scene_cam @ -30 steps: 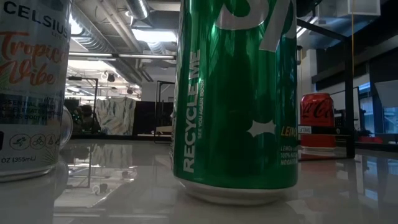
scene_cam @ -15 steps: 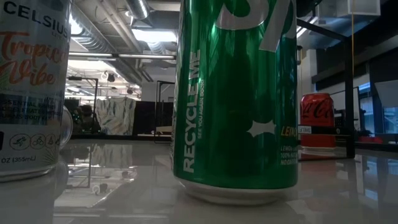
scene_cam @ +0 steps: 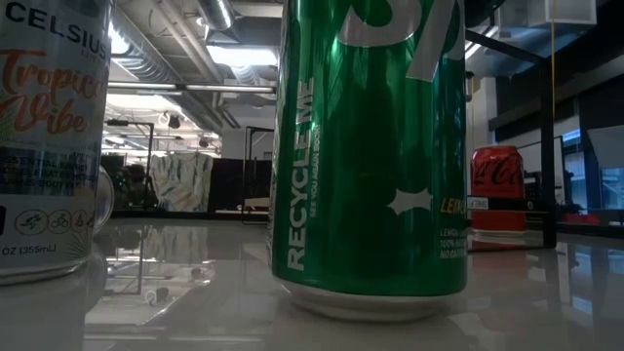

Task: Place canned beverage on shelf
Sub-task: Put the blue soda can on the shelf aligned with the other blue soda can

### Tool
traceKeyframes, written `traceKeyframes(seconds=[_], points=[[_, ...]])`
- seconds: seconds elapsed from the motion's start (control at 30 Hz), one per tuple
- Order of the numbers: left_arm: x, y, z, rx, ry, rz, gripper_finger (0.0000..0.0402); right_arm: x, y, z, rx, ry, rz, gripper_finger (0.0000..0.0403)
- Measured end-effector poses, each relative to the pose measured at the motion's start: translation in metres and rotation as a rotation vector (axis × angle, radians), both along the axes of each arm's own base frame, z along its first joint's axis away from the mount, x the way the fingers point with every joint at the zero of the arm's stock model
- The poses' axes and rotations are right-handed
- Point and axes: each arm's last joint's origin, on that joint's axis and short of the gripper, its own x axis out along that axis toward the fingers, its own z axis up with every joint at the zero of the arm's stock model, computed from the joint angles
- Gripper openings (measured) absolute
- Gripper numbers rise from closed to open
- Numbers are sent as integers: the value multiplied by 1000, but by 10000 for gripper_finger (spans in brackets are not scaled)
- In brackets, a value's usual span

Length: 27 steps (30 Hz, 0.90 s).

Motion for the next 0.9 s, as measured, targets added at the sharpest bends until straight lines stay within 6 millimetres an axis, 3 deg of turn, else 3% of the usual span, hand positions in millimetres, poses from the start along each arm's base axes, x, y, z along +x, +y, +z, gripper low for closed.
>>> traceKeyframes(seconds=[0.67,0.9], points=[[0,0,-1,-32,10,7,223,0,0,-2,-33,13,1,274],[0,1,-1,-44,10,11,223,0,0,-2,-51,14,0,321]])
